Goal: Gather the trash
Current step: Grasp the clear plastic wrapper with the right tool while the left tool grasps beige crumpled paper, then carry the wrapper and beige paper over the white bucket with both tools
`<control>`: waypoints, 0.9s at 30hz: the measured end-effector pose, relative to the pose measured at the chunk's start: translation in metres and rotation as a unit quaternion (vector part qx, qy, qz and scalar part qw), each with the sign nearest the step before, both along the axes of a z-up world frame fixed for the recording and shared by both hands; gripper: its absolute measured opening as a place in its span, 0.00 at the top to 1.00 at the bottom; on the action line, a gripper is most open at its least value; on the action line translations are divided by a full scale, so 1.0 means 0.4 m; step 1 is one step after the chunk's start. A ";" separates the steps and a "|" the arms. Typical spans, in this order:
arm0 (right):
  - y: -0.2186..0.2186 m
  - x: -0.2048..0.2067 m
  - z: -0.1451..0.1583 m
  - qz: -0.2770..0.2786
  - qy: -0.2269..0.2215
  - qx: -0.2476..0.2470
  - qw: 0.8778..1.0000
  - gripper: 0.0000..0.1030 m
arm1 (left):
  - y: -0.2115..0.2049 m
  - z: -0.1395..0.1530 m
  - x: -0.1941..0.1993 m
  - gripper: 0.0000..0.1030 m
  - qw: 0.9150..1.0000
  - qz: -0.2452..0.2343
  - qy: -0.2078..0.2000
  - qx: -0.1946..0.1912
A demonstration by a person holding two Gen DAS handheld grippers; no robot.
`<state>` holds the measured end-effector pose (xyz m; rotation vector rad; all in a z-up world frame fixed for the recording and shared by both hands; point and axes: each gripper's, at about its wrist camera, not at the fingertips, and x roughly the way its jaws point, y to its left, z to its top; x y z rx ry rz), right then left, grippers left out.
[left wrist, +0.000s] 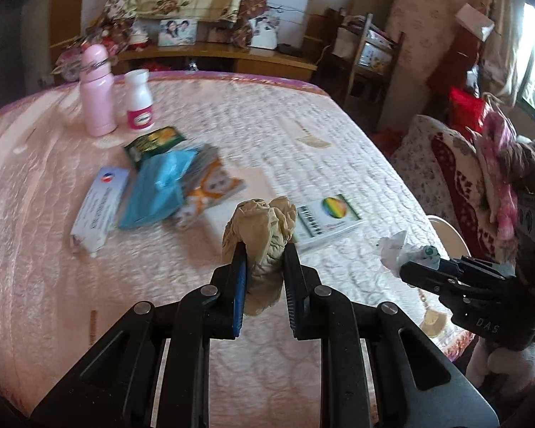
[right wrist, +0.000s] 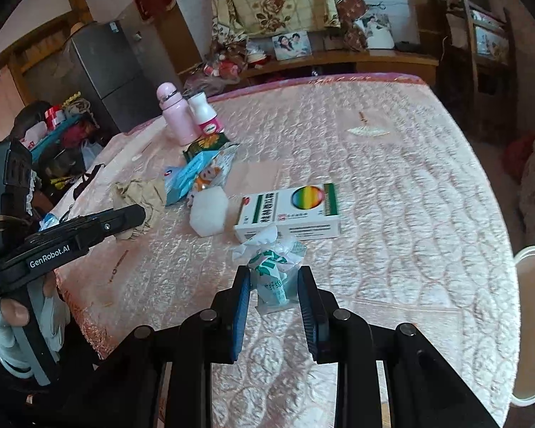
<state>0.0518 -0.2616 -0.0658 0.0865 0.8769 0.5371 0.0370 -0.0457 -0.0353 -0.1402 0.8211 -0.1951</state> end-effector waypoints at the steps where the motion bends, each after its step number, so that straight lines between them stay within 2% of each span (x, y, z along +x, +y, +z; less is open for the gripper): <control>1: -0.010 -0.003 0.003 -0.004 -0.002 -0.002 1.000 0.75 | -0.017 0.004 0.003 0.84 1.000 -0.005 -0.002 0.002; 14: -0.131 -0.023 0.039 -0.057 -0.022 -0.008 0.998 0.75 | -0.184 0.034 0.030 0.84 0.998 -0.055 -0.021 0.013; 27: -0.311 -0.040 0.043 -0.129 -0.024 -0.017 0.991 0.75 | -0.375 0.029 0.060 0.84 0.993 -0.116 -0.025 0.026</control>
